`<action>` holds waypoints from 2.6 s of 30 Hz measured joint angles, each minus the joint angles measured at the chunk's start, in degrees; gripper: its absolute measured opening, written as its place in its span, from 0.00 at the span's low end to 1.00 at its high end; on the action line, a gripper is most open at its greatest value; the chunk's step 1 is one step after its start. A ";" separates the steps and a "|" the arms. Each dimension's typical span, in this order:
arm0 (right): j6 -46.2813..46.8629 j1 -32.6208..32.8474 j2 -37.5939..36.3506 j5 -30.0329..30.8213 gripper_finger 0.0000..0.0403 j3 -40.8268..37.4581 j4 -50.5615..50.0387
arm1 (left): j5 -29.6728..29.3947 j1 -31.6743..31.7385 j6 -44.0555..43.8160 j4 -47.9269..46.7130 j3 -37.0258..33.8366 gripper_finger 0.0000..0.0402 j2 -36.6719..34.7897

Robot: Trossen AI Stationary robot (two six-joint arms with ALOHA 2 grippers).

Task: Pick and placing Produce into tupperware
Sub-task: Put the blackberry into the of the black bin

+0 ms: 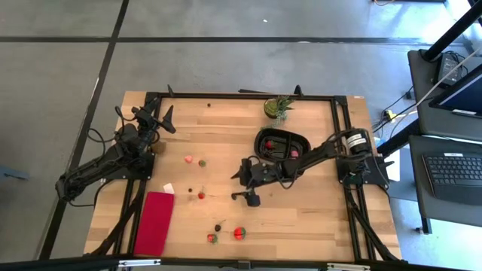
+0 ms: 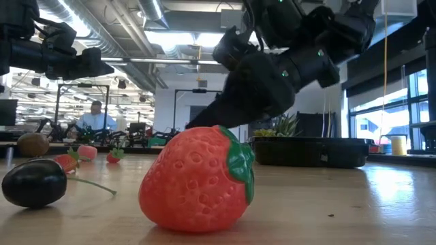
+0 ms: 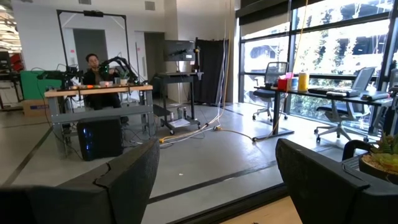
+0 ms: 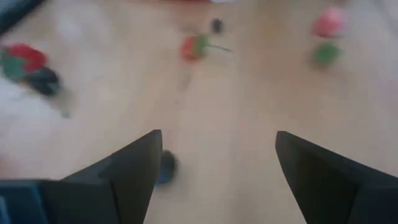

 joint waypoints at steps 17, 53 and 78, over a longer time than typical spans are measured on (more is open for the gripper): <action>0.96 0.06 5.74 -7.10 0.78 1.04 3.86 | -0.01 0.00 -3.98 -0.07 -0.02 0.79 0.00; 0.34 -1.54 8.89 -8.92 0.30 4.21 -2.04 | -0.01 0.00 -4.08 -0.24 -0.01 0.79 0.00; -0.51 -17.93 -19.75 -3.31 0.31 4.02 -51.30 | -0.02 0.00 -3.93 -0.17 0.00 0.79 0.00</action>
